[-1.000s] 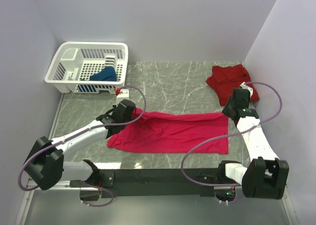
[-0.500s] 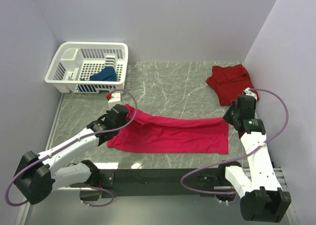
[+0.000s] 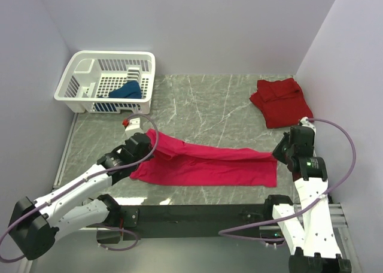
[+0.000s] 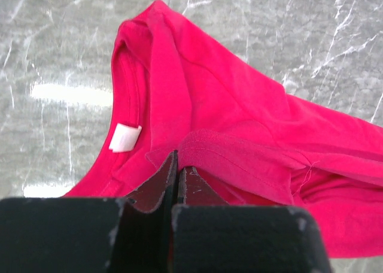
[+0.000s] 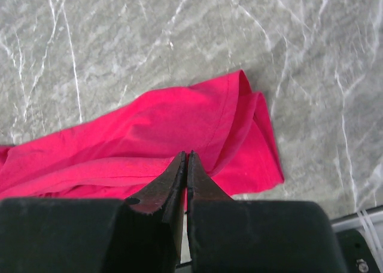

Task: Fold and stack the t-shirts
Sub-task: Fold the tshirt

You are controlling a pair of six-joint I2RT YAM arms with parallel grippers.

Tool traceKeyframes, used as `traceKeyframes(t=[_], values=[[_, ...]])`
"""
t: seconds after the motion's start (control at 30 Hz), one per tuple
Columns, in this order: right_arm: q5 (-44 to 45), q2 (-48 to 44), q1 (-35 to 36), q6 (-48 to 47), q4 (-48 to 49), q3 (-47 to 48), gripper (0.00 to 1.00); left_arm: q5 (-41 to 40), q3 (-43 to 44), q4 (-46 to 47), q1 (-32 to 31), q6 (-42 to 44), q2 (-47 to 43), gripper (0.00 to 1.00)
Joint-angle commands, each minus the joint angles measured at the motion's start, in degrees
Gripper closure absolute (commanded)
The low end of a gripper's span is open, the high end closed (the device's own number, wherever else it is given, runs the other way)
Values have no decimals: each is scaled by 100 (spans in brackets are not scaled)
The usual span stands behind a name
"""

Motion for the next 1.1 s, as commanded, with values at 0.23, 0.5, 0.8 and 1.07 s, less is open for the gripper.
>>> traceKeyframes(t=[0.23, 0.5, 0.8, 1.07], values=[[168, -384, 21, 65, -482, 285, 100, 33, -88, -443, -264, -514, -611, 100], [229, -709, 21, 73, -948, 513, 68, 472, -176, -909, -387, -926, -1523, 49], [116, -709, 30, -23, -616, 804, 57, 341, 237, -717, -431, -629, -1625, 33], [-474, -174, 222, 257, 712, 13, 56, 270, 675, 356, -414, -171, 257, 27]])
